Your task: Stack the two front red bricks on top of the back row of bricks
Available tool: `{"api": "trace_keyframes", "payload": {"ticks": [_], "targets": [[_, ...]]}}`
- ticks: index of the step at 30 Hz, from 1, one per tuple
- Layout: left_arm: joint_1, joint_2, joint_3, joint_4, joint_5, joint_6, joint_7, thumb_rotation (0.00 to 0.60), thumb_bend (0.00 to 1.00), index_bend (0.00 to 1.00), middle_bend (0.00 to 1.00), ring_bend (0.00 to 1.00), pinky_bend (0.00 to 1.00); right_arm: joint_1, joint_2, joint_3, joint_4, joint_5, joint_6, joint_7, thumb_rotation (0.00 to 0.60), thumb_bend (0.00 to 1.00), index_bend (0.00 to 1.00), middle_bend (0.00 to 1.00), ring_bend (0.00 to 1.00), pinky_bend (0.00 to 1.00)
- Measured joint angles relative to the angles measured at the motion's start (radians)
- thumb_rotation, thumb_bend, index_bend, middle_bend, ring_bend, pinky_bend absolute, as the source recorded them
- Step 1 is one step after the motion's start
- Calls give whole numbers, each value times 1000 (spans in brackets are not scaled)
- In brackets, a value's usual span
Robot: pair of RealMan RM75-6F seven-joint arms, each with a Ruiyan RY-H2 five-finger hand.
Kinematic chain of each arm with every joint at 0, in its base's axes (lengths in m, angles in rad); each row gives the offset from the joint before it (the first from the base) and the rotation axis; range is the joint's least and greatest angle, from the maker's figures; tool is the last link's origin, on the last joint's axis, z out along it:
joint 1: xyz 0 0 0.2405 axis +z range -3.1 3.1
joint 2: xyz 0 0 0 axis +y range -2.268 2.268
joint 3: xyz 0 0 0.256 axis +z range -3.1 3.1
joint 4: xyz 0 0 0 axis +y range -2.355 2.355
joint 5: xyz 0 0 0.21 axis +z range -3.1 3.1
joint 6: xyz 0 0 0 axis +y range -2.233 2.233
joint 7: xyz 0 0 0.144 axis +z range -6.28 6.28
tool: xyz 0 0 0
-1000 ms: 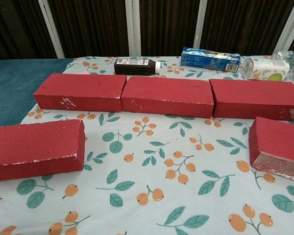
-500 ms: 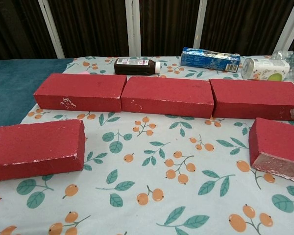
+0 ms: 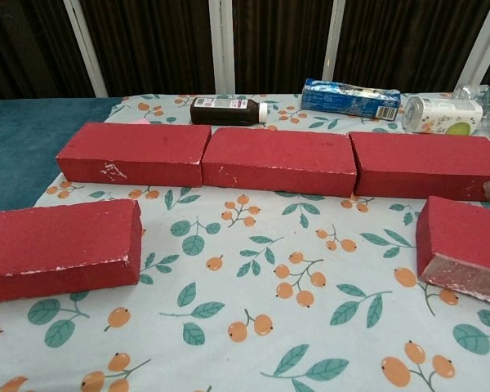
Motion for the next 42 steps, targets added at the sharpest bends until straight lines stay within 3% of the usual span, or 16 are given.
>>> {"api": "trace_keyframes", "payload": {"ticks": [10,16,27,35,42], "targets": [[-1,-5,-5,4,-1,5,-1,600,0,46,0,0,123,29,192,66,-196,-39,14,6,600,153,299,442,213,0],[0,-20,-17,23,4,25,-9,600,0,48,0,0,123,114,260,120,-206,-23,-65,-28,600,153,300,442,213,0],[-11,-51,-27,35,-17,9,46,600,0,48,0,0,123,369,199,201,-18,153,-206,-163,600,154,300,442,213,0],[-17,-68,-35,33,-43,-5,96,600,0,48,0,0,123,574,101,249,177,412,-244,-287,600,154,300,442,213,0],[-17,-75,-37,27,-53,-4,116,600,0,48,0,0,123,687,9,292,381,668,-269,-369,600,153,300,442,213,0]]}}
